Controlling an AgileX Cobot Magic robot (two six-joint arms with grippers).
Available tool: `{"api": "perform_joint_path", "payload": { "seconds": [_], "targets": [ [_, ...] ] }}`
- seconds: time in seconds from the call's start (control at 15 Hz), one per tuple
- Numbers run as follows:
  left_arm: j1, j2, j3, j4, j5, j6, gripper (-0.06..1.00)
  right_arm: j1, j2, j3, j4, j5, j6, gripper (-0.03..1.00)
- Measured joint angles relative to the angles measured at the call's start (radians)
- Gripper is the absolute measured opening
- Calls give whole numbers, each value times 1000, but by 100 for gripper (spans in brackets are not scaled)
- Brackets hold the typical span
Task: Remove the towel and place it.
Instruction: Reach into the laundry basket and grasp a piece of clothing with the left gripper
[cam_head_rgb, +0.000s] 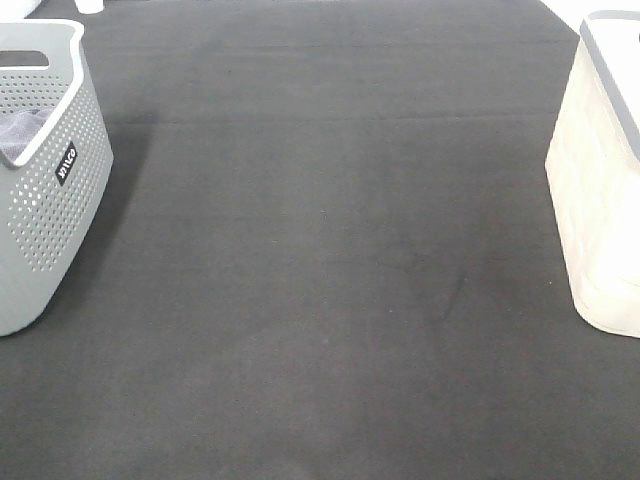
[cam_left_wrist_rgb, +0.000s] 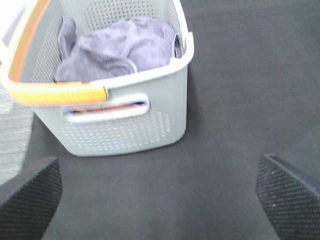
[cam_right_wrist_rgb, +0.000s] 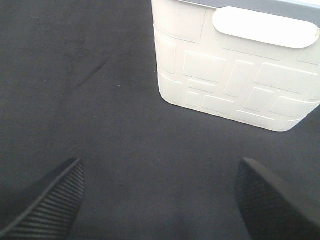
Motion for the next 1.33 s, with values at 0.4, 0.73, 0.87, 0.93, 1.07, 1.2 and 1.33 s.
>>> {"api": "perform_joint_path", "payload": {
  "seconds": [0.4, 0.73, 0.87, 0.93, 1.07, 1.2, 1.33],
  "targets": [
    [0, 567, -453, 9, -2, 345, 97, 0, 0, 0, 0, 0, 0, 76],
    [0, 1047, -763, 187, 22, 661, 97, 0, 0, 0, 0, 0, 0, 76],
    [0, 1187, -808, 319, 22, 807, 97, 0, 0, 0, 0, 0, 0, 76],
    [2, 1250, -815, 356, 19, 841, 97, 0, 0, 0, 0, 0, 0, 76],
    [18, 1362, -816, 381, -7, 864, 97, 0, 0, 0, 0, 0, 0, 76],
    [26, 1467, -816, 455, -59, 865, 97, 0, 0, 0, 0, 0, 0, 76],
    [26, 1586, -816, 497, -73, 851, 97, 0, 0, 0, 0, 0, 0, 76]
  ]
}}
